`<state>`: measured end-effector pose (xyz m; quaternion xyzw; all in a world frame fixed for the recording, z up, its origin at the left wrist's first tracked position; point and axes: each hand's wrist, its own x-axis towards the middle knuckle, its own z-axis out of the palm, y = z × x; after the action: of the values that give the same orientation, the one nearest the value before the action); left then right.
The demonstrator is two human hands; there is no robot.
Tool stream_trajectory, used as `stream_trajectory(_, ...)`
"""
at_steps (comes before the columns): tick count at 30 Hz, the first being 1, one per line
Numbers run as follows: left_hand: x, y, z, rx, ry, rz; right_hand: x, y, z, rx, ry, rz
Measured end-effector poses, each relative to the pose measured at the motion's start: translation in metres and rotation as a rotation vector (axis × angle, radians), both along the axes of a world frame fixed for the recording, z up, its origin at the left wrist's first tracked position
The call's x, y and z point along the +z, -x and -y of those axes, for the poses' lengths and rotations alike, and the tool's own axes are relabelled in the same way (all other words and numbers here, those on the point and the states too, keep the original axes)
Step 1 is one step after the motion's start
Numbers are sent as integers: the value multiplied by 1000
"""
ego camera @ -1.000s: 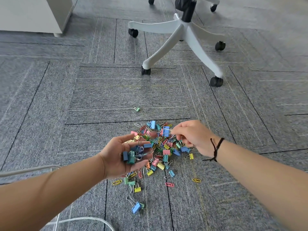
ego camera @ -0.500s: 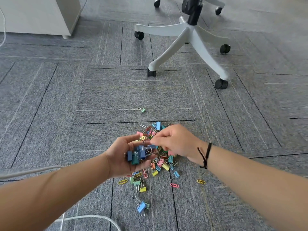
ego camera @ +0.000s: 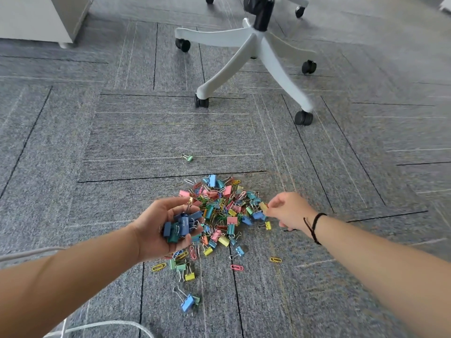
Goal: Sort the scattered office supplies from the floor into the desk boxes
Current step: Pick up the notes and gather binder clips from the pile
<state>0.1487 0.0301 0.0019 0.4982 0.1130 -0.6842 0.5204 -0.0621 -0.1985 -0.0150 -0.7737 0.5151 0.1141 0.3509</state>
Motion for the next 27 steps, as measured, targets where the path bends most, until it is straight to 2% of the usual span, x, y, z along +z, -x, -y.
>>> stream_trajectory(2,0,1,1,12,-10,10,-5,-4,-7,175,94,-118)
stream_trajectory(5,0,1,1,30,-12,1,-7,-12,-26,281,169,-181)
stream_trajectory(11,-1,1,0,52,-13,-17,-13,-24,-48,285,337,-218)
stream_trajectory(15,-3,0,0,58,-18,-23,-10,-29,-49,271,376,-202)
stream_trajectory(22,-3,-2,0,47,-20,-24,-8,-26,-39,234,214,-38)
stream_trajectory(27,-1,-1,-1,38,-7,-22,-9,-15,-25,136,11,82)
